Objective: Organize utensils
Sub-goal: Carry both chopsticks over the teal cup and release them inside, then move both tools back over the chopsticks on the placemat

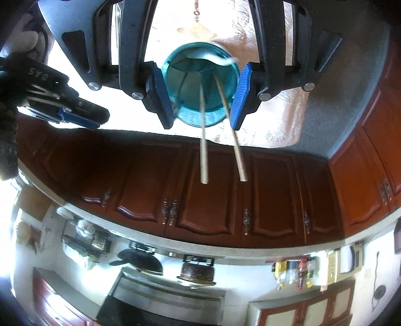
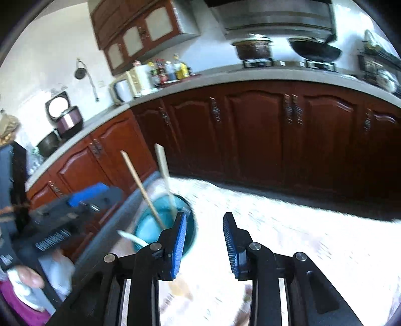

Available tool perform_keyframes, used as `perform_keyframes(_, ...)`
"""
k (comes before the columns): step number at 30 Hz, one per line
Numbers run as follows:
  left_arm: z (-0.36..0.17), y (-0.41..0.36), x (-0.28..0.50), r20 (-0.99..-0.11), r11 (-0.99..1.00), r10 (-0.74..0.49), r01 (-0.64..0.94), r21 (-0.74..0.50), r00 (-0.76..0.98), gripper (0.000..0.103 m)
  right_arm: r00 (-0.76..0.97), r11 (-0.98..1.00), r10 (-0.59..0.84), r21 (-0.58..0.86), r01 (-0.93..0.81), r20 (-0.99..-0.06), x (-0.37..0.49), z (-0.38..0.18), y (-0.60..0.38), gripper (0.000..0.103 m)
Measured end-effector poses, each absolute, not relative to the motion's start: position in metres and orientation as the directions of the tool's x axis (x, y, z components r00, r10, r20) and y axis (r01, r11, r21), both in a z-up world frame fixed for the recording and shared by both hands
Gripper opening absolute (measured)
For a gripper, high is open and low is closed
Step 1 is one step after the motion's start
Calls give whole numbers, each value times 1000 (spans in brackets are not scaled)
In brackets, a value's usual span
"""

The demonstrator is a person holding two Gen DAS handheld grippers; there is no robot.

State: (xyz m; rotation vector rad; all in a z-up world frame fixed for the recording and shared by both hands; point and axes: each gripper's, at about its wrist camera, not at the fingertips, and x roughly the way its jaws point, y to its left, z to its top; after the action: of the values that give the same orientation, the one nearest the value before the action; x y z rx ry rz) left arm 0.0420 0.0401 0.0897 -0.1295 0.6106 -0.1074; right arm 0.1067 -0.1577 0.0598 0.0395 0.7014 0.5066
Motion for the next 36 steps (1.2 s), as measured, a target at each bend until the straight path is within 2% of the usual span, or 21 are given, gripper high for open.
perform_keyframes(13, 70, -20, 8, -604, 969, -249, 196, -154, 757, 53, 547, 956, 292, 222, -192, -784, 88, -39, -250, 29)
perform_keyframes(23, 30, -43, 2, -689, 962, -269, 226, -155, 673, 53, 418, 930, 367, 339, -142, -831, 109, -107, -239, 29)
perform_keyframes(32, 14, -52, 6, -721, 961, -270, 221, -164, 639, 53, 466, 965, 263, 237, -115, -845, 95, -109, -255, 29)
perform_keyframes(36, 5, -59, 6, -736, 958, -277, 235, -163, 617, 53, 486, 990, 135, 139, -27, -864, 72, -104, -299, 29)
